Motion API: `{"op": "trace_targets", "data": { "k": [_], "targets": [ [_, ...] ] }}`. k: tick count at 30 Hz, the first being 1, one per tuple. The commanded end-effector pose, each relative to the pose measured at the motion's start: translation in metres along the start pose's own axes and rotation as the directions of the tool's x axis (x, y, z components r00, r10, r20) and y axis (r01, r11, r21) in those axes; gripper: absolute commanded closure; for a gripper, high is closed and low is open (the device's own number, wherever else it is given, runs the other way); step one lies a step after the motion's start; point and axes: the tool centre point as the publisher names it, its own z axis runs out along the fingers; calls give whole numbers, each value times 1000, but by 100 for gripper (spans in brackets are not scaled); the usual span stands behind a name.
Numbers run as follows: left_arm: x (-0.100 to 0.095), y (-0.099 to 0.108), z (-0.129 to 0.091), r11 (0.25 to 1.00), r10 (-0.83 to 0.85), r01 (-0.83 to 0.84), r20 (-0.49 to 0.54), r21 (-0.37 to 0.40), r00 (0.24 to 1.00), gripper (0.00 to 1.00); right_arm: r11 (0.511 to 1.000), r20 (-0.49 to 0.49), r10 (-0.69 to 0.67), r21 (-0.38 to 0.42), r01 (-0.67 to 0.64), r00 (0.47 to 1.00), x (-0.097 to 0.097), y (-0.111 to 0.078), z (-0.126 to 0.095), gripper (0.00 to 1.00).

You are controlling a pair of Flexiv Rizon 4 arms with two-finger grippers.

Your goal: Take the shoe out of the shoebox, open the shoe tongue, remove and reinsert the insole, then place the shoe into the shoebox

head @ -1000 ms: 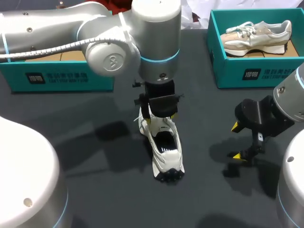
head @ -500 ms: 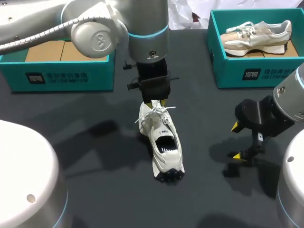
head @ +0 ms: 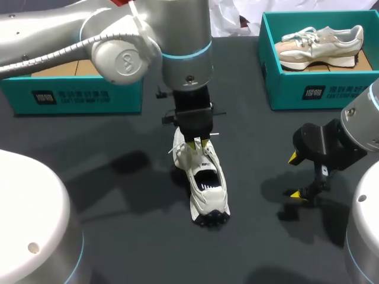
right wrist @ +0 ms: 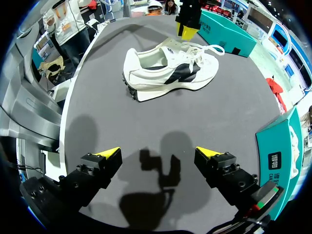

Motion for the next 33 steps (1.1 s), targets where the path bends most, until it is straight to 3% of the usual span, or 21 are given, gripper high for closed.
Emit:
{"op": "trace_targets", "data": {
  "k": [1, 11, 19, 28, 33],
  "targets": [
    [-10, -5, 17, 1000, 10, -10, -14, 17, 1000, 82, 1000, 4, 0, 1, 0, 1000, 2, 0, 0, 0],
    [-6, -21, 47, 998, 14, -11, -53, 61, 999, 77, 1000, 4, 0, 1, 0, 1000, 2, 0, 0, 0],
    [-1, -25, 23, 1000, 8, -8, -9, 28, 1000, 75, 1000, 4, 0, 1, 0, 1000, 2, 0, 0, 0],
    [-4, -27, 47, 998, -6, 9, -42, 56, 999, 75, 1000, 4, 0, 1, 0, 1000, 2, 0, 0, 0],
    [1, -32, 27, 999, -14, 15, -9, 34, 1000, 74, 1000, 4, 0, 1, 0, 1000, 2, 0, 0, 0]
  ]
}}
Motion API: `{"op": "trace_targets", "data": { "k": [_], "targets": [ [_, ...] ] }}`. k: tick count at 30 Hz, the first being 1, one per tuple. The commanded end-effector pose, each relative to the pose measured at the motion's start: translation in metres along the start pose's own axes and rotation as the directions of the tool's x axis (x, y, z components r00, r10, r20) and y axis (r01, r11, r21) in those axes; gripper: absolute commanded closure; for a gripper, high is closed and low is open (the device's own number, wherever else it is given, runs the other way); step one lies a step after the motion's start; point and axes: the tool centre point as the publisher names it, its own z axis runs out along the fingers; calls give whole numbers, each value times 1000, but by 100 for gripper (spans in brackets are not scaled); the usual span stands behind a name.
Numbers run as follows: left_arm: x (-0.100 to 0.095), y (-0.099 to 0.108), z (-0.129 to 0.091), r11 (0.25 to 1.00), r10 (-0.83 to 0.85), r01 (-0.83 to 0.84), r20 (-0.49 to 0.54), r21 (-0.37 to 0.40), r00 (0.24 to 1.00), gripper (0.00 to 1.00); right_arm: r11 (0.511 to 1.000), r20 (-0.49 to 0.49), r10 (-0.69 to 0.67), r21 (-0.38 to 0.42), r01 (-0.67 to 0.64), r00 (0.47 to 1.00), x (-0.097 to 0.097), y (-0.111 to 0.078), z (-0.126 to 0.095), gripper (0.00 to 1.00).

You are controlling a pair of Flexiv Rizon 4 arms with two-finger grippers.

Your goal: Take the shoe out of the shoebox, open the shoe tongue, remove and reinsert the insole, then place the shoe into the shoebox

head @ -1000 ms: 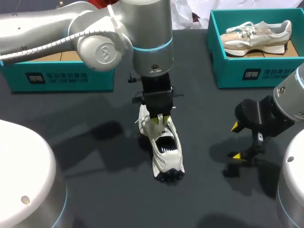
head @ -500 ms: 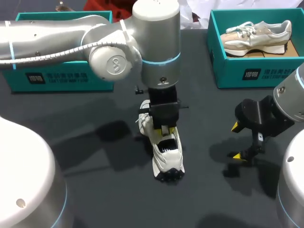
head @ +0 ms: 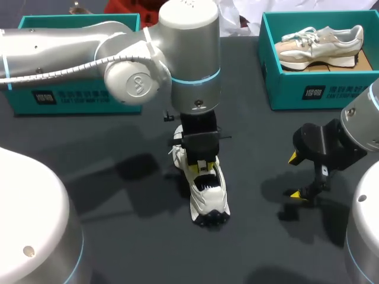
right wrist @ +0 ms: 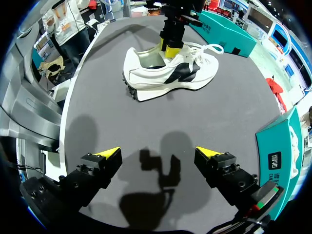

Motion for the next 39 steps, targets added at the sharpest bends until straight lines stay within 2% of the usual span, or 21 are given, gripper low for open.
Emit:
{"op": "trace_targets", "data": {
  "k": [1, 5, 6, 9, 11, 13, 14, 16, 28, 32, 33, 34, 35, 37, 39],
  "targets": [
    [7, -6, -20, 1000, -8, 9, 21, -27, 1000, 73, 1000, 4, 0, 1, 0, 1000, 2, 0, 0, 0],
    [15, -15, -45, 998, -58, 60, 57, -36, 997, 71, 1000, 4, 0, 1, 0, 1000, 2, 0, 0, 0],
    [18, -20, -53, 996, -84, 87, 65, -37, 994, 64, 1000, 4, 0, 1, 0, 1000, 2, 0, 0, 0],
    [21, -31, -65, 990, -130, 133, 73, -39, 989, 58, 1000, 4, 0, 1, 0, 1000, 2, 0, 0, 0],
    [23, -37, -71, 979, -195, 198, 68, -47, 978, 50, 1000, 4, 0, 1, 0, 1000, 2, 0, 0, 0],
    [25, -42, -76, 966, -255, 258, 82, -25, 963, 9, 1000, 4, 0, 1, 0, 1000, 2, 0, 0, 0],
    [27, -45, -80, 947, -312, 318, 96, -48, 945, 0, 1000, 4, 0, 1, 0, 1000, 2, 0, 0, 0],
    [30, -50, -85, 935, -329, 337, 88, -109, 940, 0, 1000, 4, 0, 1, 0, 1000, 2, 0, 0, 0],
    [30, -50, -85, 935, -329, 337, 88, -109, 940, 0, 1000, 4, 0, 1, 0, 1000, 2, 0, 0, 0],
    [38, -58, -89, 854, -518, 520, 107, 10, 848, 0, 1000, 4, 0, 1, 0, 1000, 2, 0, 0, 0],
    [40, -61, -92, 827, -561, 560, 81, 41, 824, 0, 1000, 4, 0, 1, 0, 1000, 2, 0, 0, 0],
    [41, -63, -96, 754, -656, 654, 24, 53, 754, 0, 1000, 4, 0, 1, 0, 1000, 2, 0, 0, 0],
    [41, -63, -98, 681, -732, 732, -6, 18, 681, 0, 1000, 4, 0, 1, 0, 1000, 2, 0, 0, 0],
    [43, -67, -106, 400, -889, 891, 145, -213, 434, 0, 1000, 4, 0, 1, 0, 1000, 2, 0, 0, 0],
    [43, -67, -106, 400, -889, 891, 145, -213, 434, 0, 1000, 4, 0, 1, 0, 1000, 2, 0, 0, 0]
  ]
}}
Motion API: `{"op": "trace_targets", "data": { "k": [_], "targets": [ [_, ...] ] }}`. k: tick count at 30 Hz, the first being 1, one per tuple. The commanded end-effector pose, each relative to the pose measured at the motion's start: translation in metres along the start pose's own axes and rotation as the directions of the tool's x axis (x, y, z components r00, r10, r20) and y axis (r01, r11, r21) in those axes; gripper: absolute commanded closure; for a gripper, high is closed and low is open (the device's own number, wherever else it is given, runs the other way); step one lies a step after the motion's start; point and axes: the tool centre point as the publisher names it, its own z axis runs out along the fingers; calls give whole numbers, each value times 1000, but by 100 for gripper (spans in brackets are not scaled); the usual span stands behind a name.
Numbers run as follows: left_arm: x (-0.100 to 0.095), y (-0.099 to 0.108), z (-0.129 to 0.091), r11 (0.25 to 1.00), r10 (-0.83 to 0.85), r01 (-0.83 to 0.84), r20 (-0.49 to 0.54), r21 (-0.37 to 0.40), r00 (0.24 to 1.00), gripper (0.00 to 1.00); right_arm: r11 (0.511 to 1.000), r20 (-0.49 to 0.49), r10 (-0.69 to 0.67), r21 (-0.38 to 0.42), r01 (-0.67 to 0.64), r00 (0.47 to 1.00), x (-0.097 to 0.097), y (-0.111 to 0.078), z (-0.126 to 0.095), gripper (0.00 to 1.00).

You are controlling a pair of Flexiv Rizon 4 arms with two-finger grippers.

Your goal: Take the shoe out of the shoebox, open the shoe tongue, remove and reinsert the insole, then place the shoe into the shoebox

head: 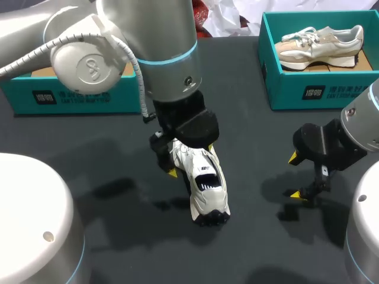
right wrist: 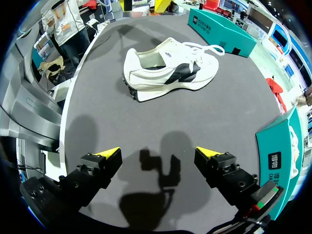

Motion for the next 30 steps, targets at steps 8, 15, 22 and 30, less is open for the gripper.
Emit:
{"op": "trace_targets", "data": {
  "k": [8, 15, 22, 30],
  "targets": [
    [0, -11, 0, 768, -596, 588, 54, -254, 802, 0, 1000, 3, 0, 1, 0, 1000, 2, 0, 0, 0],
    [0, -32, 21, 612, -775, 761, 27, -215, 631, 0, 1000, 3, 0, 1, 0, 1000, 2, 0, 0, 0],
    [4, -43, 36, 538, -834, 825, 35, -170, 551, 0, 1000, 3, 0, 1, 0, 1000, 2, 0, 0, 0],
    [6, -50, 56, 442, -889, 888, 71, -123, 453, 0, 1000, 3, 0, 1, 0, 1000, 2, 0, 0, 0]
  ]
}}
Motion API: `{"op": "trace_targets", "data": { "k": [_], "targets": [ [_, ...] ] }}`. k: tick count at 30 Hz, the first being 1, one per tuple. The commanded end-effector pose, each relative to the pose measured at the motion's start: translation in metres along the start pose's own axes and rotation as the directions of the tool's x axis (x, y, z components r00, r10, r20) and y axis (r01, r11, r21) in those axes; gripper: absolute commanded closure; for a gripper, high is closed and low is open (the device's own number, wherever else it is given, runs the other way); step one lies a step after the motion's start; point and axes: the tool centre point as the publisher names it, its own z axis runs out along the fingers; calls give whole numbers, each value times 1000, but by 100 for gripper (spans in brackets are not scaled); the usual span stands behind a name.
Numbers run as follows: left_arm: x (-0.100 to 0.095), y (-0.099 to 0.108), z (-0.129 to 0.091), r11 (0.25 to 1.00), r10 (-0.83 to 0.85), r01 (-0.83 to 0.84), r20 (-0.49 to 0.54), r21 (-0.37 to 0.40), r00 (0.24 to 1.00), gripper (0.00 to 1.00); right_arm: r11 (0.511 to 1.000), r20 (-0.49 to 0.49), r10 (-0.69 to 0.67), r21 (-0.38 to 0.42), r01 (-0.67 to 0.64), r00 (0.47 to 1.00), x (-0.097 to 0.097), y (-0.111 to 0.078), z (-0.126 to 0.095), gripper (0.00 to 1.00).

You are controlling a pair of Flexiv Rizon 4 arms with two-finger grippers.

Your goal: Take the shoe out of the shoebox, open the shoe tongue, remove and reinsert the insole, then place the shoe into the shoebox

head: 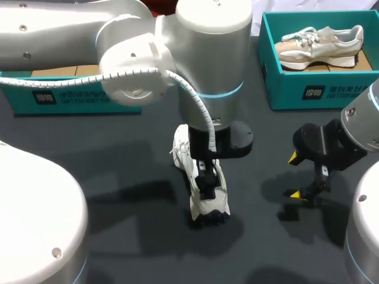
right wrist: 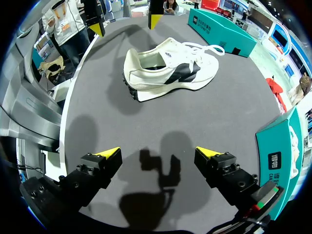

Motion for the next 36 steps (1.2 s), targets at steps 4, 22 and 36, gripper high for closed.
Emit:
{"op": "trace_targets", "data": {
  "k": [4, 22, 36],
  "targets": [
    [7, -10, 24, 990, -125, 124, 12, 67, 992, 0, 1000, 3, 0, 1, 0, 1000, 2, 0, 0, 0],
    [1, -17, 38, 997, 23, -21, -27, 74, 999, 0, 1000, 3, 0, 1, 0, 1000, 2, 0, 0, 0],
    [2, -30, 75, 999, 3, -2, -17, 53, 1000, 2, 1000, 3, 0, 1, 0, 1000, 2, 0, 0, 0]
  ]
}}
